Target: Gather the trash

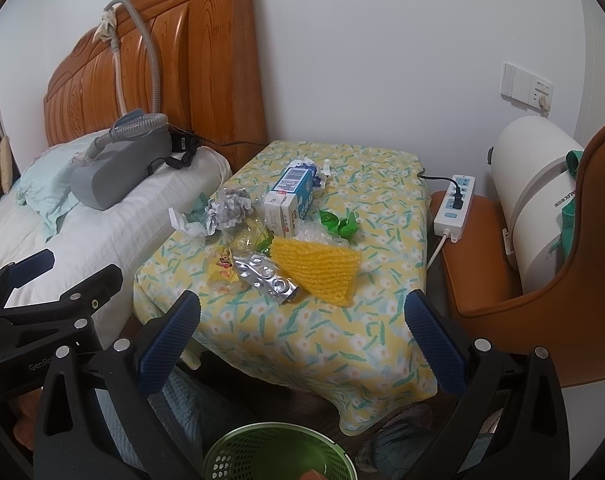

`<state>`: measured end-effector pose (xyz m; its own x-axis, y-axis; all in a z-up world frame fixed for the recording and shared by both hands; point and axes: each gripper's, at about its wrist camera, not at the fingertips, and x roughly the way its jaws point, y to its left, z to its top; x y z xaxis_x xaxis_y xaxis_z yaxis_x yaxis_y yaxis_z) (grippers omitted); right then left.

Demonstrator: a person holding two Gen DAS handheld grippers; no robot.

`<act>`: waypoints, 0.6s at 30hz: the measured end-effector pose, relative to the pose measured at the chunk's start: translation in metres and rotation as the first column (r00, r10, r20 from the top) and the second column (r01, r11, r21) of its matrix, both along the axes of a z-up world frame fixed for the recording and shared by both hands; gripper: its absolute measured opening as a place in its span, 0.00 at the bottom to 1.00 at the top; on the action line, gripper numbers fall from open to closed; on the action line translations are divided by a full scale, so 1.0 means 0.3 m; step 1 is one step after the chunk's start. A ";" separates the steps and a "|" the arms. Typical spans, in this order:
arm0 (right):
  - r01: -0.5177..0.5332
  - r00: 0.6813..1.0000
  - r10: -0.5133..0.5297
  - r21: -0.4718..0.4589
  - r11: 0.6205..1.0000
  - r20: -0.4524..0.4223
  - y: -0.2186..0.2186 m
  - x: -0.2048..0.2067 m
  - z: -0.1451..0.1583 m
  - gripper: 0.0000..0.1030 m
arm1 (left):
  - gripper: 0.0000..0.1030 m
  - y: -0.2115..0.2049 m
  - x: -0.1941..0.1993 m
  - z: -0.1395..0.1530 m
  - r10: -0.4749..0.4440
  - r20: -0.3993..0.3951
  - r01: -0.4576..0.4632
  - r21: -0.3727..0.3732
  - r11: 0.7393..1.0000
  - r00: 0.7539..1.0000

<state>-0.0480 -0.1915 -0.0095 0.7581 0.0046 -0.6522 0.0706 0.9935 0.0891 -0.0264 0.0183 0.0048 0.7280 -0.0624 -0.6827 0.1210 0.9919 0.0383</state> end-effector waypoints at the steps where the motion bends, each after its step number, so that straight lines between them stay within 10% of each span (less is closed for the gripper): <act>1: 0.001 1.000 -0.001 0.000 1.000 0.000 0.000 0.001 0.000 0.98 | 0.93 0.001 -0.001 0.000 0.000 0.001 0.000 0.001 1.000 1.000; 18: 0.002 1.000 -0.002 0.012 1.000 -0.003 -0.014 -0.002 -0.007 0.98 | 0.93 -0.011 0.010 -0.006 0.002 -0.006 -0.002 0.011 1.000 1.000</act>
<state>-0.0487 -0.1958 -0.0117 0.7561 0.0109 -0.6543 0.0729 0.9922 0.1007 -0.0236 0.0151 0.0029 0.7240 -0.0534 -0.6878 0.1193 0.9917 0.0485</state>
